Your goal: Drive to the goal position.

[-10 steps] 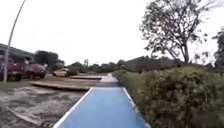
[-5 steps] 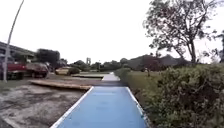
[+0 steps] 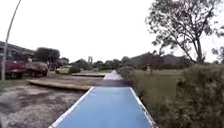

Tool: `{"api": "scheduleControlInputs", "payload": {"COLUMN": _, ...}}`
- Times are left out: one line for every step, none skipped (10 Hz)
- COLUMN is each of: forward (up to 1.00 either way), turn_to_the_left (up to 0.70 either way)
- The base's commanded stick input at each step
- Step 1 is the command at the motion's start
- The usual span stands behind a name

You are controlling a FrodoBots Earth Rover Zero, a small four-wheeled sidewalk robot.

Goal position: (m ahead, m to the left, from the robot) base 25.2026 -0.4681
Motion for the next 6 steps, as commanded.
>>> {"api": "scheduleControlInputs", "payload": {"forward": 0.5, "turn_to_the_left": 0.0}}
{"api": "scheduleControlInputs", "payload": {"forward": 0.5, "turn_to_the_left": 0.0}}
{"api": "scheduleControlInputs", "payload": {"forward": 0.5, "turn_to_the_left": 0.0}}
{"api": "scheduleControlInputs", "payload": {"forward": 0.5, "turn_to_the_left": 0.0}}
{"api": "scheduleControlInputs", "payload": {"forward": 0.5, "turn_to_the_left": 0.0}}
{"api": "scheduleControlInputs", "payload": {"forward": 0.5, "turn_to_the_left": 0.0}}
